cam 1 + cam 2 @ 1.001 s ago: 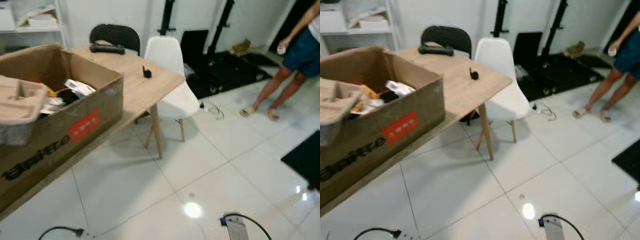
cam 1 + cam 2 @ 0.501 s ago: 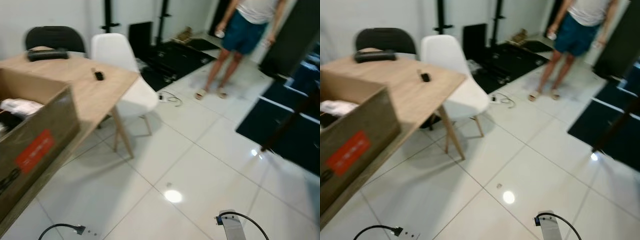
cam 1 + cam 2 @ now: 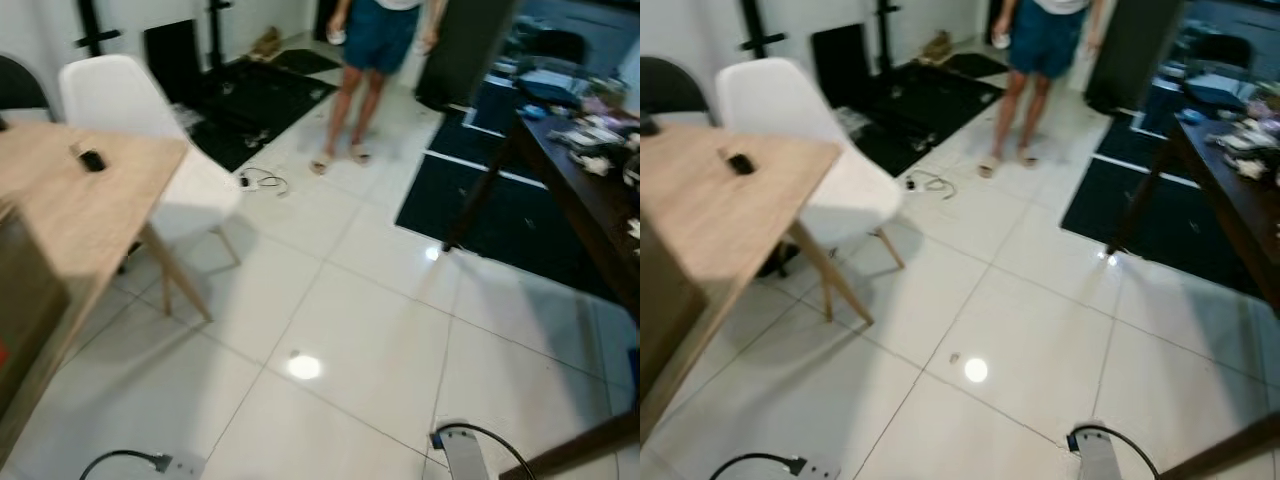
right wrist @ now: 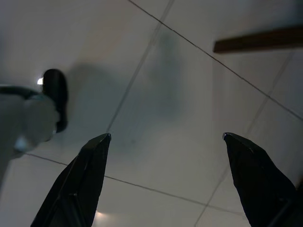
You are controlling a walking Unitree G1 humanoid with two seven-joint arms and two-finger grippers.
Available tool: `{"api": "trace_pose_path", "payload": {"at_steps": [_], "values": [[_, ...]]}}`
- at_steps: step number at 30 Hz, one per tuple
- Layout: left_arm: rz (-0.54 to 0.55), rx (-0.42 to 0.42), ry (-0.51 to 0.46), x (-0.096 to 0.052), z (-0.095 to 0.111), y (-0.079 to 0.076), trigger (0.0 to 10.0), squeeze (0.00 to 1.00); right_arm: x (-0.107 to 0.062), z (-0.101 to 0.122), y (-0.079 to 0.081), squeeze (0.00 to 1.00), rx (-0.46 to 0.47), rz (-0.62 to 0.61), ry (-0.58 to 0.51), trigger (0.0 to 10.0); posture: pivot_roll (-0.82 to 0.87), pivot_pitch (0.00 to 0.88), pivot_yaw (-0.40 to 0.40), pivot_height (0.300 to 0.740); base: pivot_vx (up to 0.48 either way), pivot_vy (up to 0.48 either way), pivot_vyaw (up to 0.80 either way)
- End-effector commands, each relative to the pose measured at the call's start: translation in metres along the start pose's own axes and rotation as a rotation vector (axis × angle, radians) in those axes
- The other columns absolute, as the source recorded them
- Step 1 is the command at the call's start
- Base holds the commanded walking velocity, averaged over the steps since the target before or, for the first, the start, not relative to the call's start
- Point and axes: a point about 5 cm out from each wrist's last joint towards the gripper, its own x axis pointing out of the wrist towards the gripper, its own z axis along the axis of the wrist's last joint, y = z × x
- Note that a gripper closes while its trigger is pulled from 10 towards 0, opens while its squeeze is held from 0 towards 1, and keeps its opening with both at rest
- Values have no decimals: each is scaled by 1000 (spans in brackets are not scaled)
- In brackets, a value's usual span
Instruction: Picking trash to rubbish bin
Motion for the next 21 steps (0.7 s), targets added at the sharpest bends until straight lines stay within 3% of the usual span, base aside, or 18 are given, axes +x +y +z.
{"api": "trace_pose_path", "payload": {"at_steps": [1, 21], "values": [[-29, -7, 42, 0, -12, -9, 10000, 0, 0, 0, 1, 0, 5, 4, 4, 10000, 83, 44, -65, 740, 0, 0, -763], [-35, -14, 38, 0, -10, -11, 10000, 0, 0, -1, 0, 0, -5, 1, 7, 10000, 73, 46, -67, 740, 0, 0, -763]]}}
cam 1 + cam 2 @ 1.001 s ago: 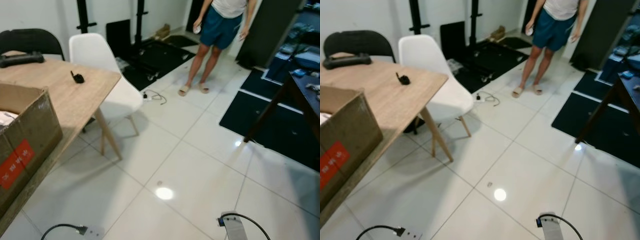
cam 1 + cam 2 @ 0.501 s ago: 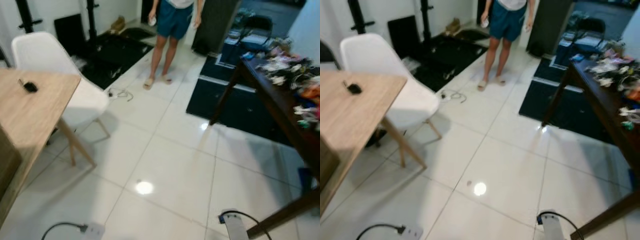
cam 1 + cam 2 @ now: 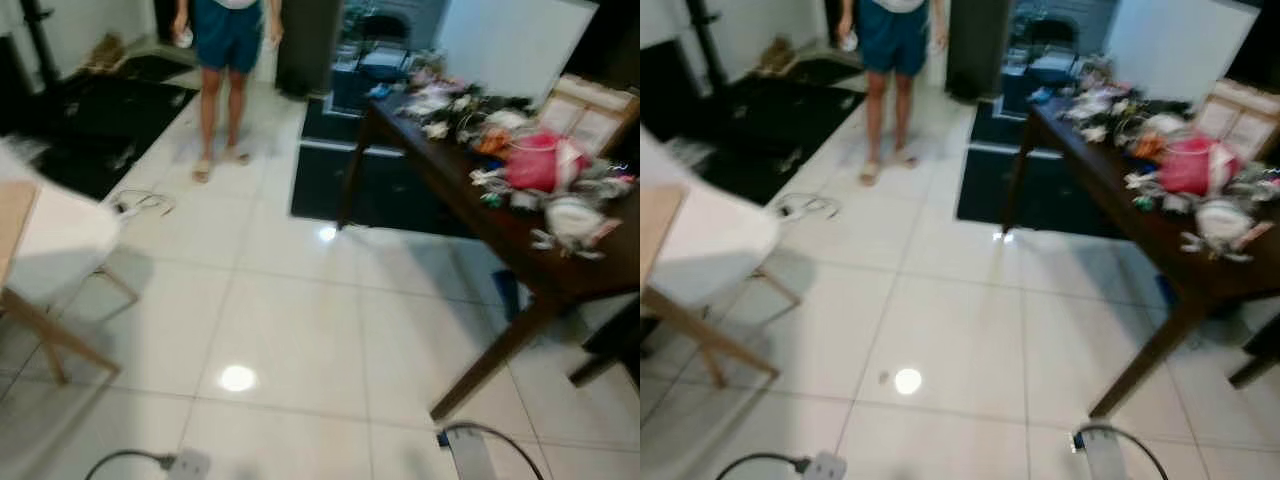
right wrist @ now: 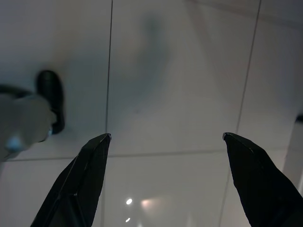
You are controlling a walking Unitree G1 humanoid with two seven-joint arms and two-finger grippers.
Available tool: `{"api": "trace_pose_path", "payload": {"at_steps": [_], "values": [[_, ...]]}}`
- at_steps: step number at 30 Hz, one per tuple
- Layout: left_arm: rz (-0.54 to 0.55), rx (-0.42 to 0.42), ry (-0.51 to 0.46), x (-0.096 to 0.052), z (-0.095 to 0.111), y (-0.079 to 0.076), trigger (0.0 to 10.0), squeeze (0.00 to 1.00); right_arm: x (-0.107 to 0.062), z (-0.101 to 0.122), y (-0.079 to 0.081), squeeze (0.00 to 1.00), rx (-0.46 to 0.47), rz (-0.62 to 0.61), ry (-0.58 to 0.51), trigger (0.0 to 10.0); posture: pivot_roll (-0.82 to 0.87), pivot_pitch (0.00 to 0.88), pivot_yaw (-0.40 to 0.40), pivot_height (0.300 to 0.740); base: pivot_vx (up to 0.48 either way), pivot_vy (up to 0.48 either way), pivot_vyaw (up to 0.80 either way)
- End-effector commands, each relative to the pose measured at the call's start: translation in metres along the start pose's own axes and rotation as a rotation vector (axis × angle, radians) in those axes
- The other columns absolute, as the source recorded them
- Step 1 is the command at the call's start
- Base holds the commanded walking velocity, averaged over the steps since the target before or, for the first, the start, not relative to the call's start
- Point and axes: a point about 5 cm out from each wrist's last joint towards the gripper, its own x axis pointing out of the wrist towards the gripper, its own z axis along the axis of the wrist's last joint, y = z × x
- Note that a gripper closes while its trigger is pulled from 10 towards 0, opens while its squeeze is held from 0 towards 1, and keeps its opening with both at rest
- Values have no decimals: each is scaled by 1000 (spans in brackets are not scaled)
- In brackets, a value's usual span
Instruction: Picking trash to rubbish bin
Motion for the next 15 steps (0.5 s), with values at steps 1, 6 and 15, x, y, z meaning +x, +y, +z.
{"api": "trace_pose_path", "payload": {"at_steps": [1, 6, 15], "values": [[-28, 4, 44, 0, -10, -9, 10000, 0, 0, -4, -4, 0, 3, -9, 18, 10000, 68, 47, -69, 740, 0, 0, -763], [-32, -7, 52, 0, -11, -12, 10000, 0, 0, -5, -7, 0, -5, -13, 22, 10000, 68, 47, -72, 740, 0, 0, -765], [-32, -14, 60, 0, -13, -13, 10000, 0, -1, -6, -8, 0, -52, -8, 21, 10000, 71, 49, -75, 740, 0, 0, -509]]}}
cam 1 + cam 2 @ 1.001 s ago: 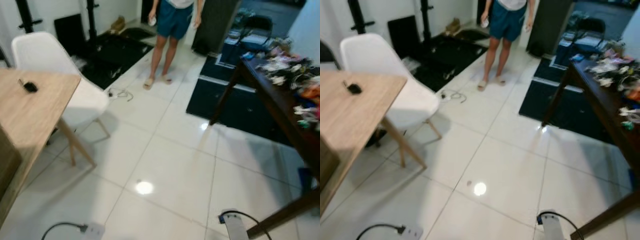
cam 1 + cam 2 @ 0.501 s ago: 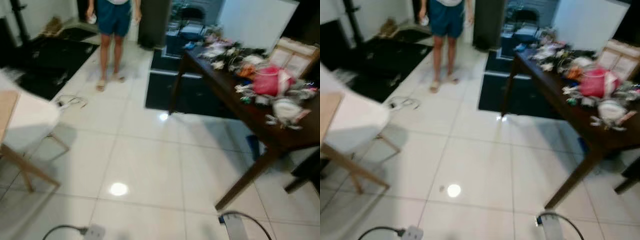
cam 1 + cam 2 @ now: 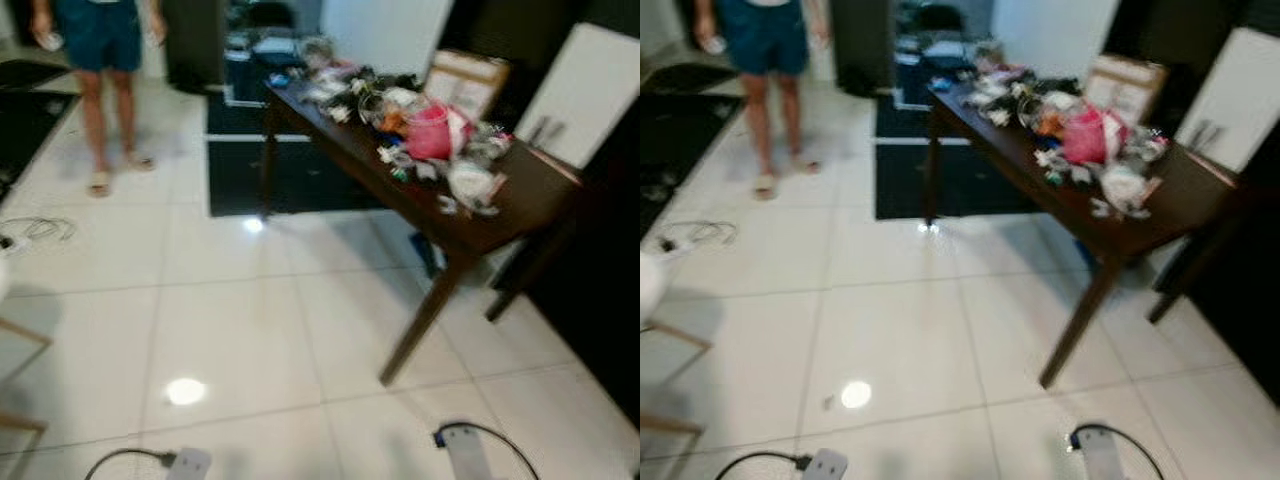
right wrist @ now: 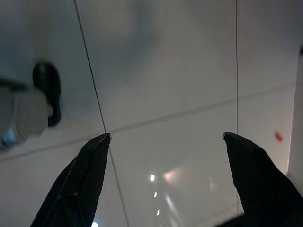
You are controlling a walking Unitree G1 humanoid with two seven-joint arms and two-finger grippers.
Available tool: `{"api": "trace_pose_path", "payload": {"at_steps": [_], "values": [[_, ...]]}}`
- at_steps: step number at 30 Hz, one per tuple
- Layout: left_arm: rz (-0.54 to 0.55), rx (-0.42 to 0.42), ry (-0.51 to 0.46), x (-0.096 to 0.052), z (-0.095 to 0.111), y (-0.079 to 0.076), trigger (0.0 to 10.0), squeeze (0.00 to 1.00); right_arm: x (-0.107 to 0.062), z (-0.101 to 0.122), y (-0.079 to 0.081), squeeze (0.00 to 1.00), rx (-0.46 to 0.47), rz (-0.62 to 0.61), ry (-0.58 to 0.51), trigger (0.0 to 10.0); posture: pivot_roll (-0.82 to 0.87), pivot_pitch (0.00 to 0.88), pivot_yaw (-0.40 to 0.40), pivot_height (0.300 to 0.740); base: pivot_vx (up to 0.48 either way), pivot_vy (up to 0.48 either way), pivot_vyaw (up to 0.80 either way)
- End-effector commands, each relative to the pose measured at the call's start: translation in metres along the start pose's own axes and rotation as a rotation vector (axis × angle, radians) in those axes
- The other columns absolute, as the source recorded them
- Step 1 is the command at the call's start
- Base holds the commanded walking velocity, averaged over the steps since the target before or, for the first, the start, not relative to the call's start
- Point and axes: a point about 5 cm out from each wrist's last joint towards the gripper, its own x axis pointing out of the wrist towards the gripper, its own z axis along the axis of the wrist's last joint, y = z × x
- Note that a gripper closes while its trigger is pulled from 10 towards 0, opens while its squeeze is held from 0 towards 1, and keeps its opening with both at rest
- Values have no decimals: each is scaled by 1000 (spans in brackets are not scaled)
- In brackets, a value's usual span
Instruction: Picking trash to rubbish bin
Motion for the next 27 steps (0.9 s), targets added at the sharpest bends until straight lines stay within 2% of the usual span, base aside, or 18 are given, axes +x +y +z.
{"api": "trace_pose_path", "payload": {"at_steps": [1, 15, 27], "values": [[-19, -1, 63, -1, -16, -7, 10000, 0, 0, 0, -1, 0, -20, 1, 1, 10000, 71, 49, -75, 740, 0, 0, 0], [-21, -7, 74, -2, -21, -8, 10000, 0, 0, -6, 2, 0, -42, 11, 7, 10000, 67, 60, -73, 740, 0, 0, 0], [-30, -12, 84, -2, -24, -9, 10000, 0, -1, -9, 0, 0, -49, 12, 12, 10000, 65, 65, -81, 740, 322, 0, 0]]}}
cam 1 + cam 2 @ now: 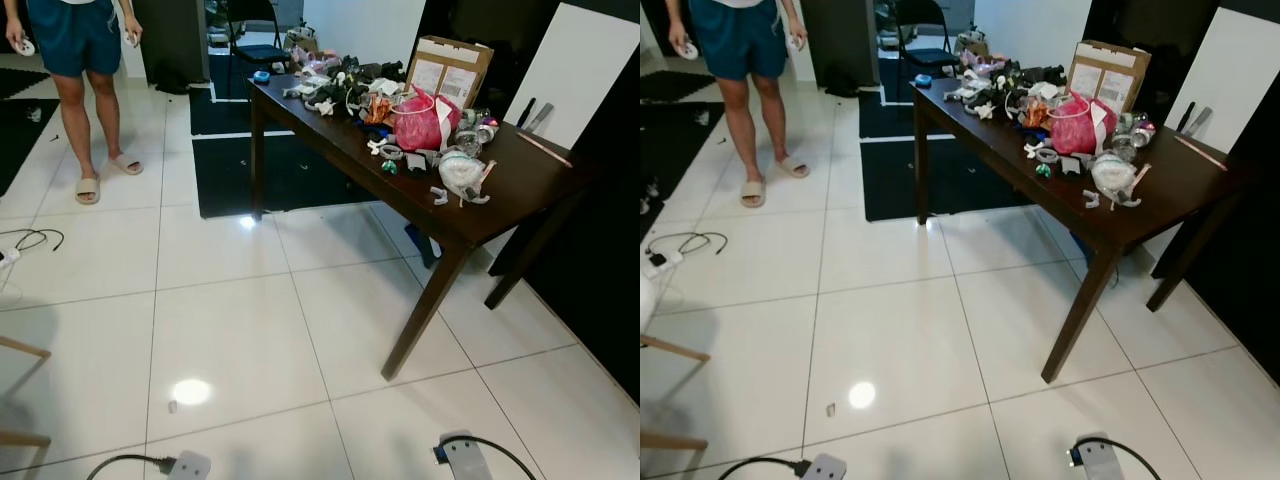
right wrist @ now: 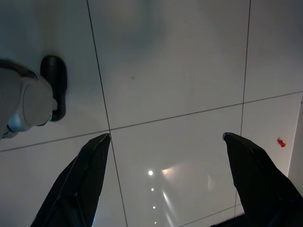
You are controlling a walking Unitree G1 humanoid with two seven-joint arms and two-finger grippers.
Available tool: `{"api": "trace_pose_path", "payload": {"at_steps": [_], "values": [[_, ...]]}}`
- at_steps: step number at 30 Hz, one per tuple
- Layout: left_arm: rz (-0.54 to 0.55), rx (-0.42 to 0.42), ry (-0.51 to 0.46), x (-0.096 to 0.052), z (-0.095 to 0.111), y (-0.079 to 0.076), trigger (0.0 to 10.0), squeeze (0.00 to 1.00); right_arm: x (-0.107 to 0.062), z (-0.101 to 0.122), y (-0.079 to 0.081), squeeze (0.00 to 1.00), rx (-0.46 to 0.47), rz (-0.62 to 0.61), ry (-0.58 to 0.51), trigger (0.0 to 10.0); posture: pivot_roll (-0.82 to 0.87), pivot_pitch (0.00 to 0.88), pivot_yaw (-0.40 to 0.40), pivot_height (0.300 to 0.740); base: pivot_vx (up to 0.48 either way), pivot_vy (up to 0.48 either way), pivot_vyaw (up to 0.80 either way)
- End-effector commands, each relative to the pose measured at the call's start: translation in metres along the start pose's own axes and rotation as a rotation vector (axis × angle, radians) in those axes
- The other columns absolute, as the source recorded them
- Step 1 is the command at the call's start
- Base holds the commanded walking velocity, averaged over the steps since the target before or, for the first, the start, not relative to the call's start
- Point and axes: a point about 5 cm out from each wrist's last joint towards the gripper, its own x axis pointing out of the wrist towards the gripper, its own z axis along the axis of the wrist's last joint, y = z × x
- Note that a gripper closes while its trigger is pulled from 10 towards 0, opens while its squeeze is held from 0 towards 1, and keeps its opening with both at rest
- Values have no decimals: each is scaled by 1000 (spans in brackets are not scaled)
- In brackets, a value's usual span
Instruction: Picking trash to rubbish bin
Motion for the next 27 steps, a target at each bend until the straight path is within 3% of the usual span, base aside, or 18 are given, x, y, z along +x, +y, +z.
{"api": "trace_pose_path", "payload": {"at_steps": [1, 16, 27], "values": [[-28, -1, 65, -1, -16, -8, 10000, 0, 0, -3, -2, 0, -2, 0, 5, 10000, 66, 67, -82, 740, 401, 0, 0], [-29, -1, 68, -1, -18, -6, 10000, 0, 0, -2, 0, 0, -22, 6, 1, 10000, 69, 62, -79, 740, 411, 0, 0], [-29, 10, 65, -1, -17, -6, 10000, 0, 0, -2, -1, 0, -10, 1, 2, 10000, 68, 63, -78, 740, 403, 0, -788]]}}
